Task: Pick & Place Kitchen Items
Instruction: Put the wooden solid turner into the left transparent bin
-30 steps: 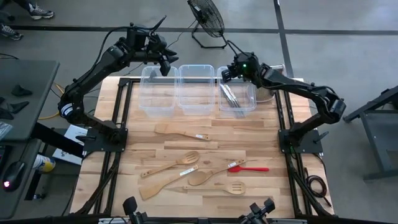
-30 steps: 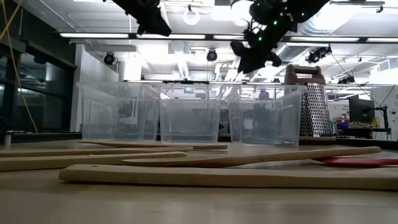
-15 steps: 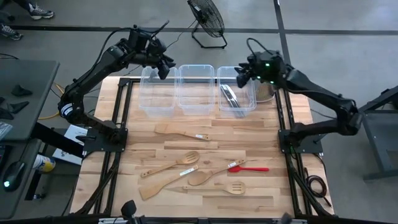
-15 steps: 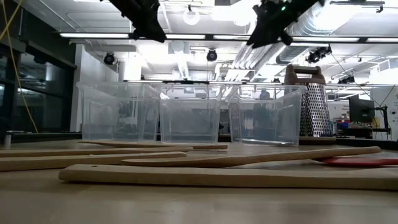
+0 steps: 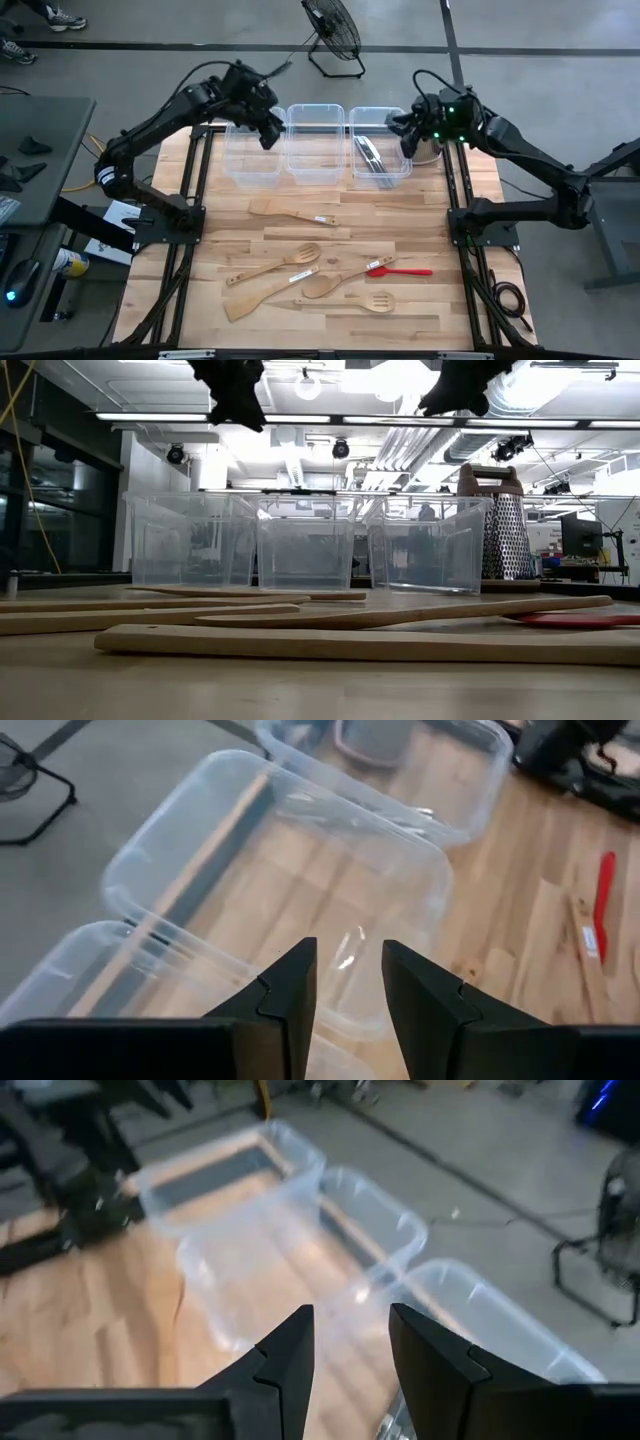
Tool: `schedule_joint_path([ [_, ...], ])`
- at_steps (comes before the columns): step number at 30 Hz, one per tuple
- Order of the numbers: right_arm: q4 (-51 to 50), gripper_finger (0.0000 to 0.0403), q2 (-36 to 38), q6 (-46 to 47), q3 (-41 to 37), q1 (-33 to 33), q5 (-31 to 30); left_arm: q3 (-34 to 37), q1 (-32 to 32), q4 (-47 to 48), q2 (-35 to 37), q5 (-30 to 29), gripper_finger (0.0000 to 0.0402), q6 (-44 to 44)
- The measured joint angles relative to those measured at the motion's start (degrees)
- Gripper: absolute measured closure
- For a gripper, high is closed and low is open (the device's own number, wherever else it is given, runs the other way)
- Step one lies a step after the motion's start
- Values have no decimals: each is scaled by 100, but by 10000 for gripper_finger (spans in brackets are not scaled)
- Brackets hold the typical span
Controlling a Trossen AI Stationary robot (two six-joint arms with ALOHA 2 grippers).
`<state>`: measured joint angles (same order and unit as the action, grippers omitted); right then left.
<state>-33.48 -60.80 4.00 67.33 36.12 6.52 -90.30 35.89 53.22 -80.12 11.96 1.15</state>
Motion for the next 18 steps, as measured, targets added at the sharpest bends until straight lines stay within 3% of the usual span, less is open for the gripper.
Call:
schedule_joint_path([
  [11,-577,278,21,-523,0,-2,294,-2,-1479,585,-229,-984,286,185],
  [18,-577,278,369,-527,0,-2,-260,-2,-1932,773,-735,-980,279,728],
])
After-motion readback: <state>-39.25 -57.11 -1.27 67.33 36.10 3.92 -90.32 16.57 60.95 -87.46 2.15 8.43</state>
